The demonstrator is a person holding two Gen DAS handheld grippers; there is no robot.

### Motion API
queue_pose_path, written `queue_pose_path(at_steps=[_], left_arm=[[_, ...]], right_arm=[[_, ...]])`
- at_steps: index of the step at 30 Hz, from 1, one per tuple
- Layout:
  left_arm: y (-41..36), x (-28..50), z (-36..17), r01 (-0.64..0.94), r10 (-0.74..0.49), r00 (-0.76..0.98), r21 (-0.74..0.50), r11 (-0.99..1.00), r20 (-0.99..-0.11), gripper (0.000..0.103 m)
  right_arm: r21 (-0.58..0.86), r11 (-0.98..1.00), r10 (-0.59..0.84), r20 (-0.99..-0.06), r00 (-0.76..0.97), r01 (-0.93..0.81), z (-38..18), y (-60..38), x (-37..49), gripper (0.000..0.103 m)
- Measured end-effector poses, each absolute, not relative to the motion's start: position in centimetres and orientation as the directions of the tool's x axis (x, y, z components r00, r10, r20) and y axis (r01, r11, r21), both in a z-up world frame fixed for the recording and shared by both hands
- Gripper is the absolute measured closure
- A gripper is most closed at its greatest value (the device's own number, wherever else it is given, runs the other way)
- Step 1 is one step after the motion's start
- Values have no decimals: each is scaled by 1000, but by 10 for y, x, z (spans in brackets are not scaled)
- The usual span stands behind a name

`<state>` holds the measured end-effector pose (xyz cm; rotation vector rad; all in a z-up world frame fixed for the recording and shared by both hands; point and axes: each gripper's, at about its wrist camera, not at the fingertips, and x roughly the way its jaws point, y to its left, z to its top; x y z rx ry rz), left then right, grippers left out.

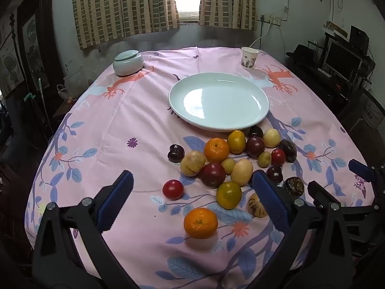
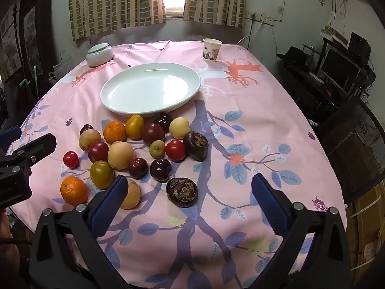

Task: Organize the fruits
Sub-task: 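Move both tools toward the fruit cluster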

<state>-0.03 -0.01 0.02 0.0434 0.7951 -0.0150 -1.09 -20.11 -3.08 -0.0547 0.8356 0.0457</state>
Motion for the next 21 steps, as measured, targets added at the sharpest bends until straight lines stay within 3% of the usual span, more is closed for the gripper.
queue_pose_path(at_steps=[21], left_arm=[[0,1,0,30,-3,695,25,999,-719,2]], right_arm=[[-6,998,36,-748,662,-62,-30,-203,-11,1]])
